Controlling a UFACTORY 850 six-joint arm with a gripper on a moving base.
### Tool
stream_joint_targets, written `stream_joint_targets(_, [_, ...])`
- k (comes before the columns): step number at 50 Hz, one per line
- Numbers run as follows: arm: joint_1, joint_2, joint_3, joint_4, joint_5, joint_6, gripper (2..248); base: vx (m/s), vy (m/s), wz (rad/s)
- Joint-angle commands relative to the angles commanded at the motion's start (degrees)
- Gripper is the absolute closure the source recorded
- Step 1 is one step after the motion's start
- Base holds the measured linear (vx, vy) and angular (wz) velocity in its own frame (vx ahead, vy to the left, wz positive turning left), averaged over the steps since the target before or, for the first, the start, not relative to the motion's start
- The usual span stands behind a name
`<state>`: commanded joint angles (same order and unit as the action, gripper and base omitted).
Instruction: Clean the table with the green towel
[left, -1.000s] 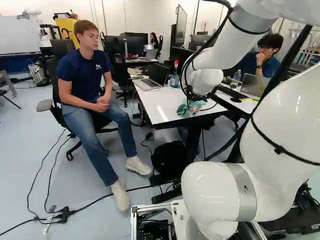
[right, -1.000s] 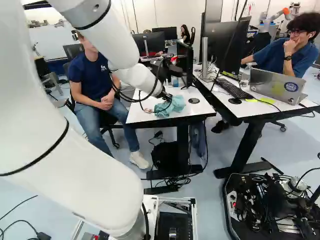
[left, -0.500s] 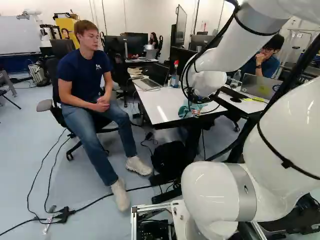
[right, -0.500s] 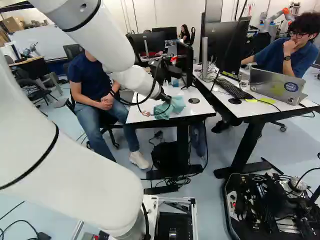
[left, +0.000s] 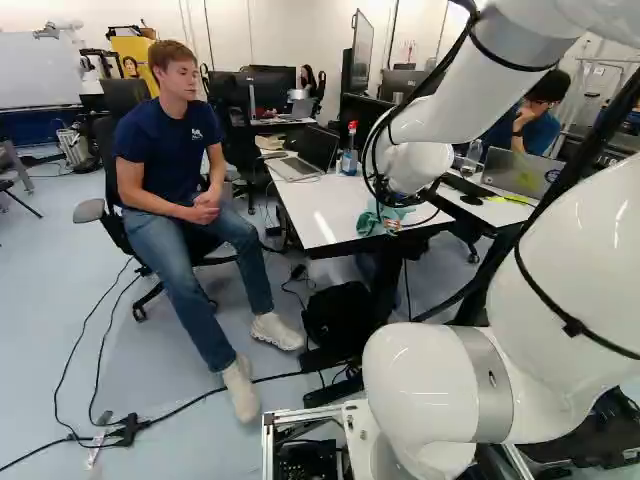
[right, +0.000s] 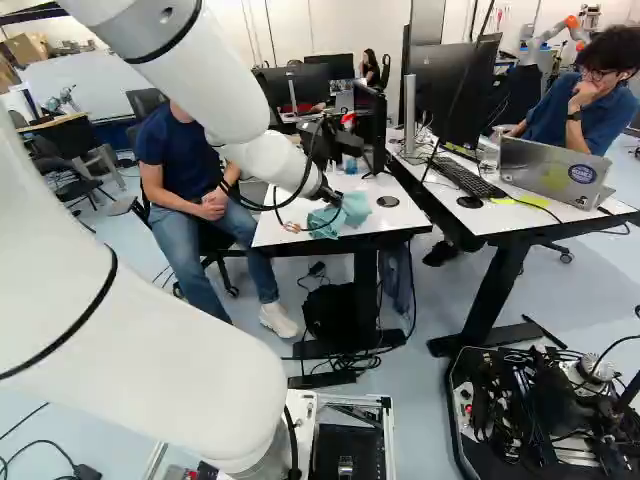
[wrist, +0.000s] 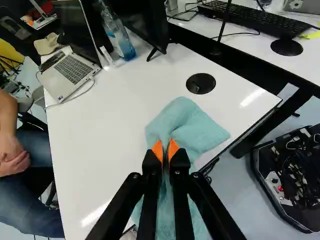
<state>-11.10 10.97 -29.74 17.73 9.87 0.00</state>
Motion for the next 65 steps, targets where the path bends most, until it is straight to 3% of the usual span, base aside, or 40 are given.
stream_joint_targets(27, [0.4,-1.0,-0.9,0.0,0.0,0.0,217,0.000,0.000,0.000])
stream_joint_targets(65, [6.9,-9.7,-9.2,0.0,0.0,0.0,217,0.000,0.000,0.000])
